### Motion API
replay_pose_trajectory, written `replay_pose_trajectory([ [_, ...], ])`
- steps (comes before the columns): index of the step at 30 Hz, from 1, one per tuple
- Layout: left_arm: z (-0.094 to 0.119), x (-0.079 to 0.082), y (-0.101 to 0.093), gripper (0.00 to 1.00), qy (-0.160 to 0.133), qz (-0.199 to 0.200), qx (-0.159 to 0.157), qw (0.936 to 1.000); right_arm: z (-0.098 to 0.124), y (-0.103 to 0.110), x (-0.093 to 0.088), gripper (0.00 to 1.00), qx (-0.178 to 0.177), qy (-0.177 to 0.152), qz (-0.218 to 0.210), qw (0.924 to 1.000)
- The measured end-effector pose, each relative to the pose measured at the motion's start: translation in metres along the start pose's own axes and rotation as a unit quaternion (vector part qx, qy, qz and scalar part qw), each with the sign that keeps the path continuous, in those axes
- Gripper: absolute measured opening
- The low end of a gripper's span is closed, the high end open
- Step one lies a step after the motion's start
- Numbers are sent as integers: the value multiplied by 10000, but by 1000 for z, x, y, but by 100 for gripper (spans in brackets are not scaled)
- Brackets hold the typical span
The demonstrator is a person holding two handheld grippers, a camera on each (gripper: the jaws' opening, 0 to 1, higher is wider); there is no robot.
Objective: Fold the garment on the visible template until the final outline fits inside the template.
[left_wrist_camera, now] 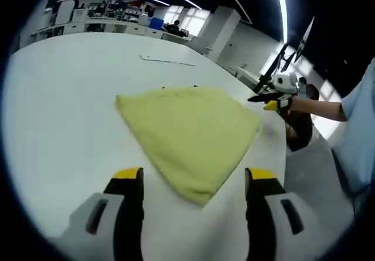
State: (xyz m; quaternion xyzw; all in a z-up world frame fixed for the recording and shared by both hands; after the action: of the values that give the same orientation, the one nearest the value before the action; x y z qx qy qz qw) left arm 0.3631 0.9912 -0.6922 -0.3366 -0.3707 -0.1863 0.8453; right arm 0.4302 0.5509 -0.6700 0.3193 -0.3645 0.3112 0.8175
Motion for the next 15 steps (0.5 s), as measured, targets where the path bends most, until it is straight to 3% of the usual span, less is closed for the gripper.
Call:
replay_pose_trajectory([
  [15, 10, -21, -12, 56, 99, 50, 26, 9999, 9, 16, -17, 61, 59, 76, -63, 9999],
])
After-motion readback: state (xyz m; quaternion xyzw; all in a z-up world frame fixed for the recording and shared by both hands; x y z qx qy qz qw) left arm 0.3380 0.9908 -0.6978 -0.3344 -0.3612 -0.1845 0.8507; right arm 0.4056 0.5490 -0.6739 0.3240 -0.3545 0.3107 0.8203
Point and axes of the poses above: the point that each gripper's makers call its tool centre point, and the gripper's own axes: z roughly backward along the fingers, y roughly to its left, x roughly out of its top, the point moved 9 cm from there along z, roughly backward along the fingers, and after that the axes turned 3 degrees about -y, right-handed, at the moved point
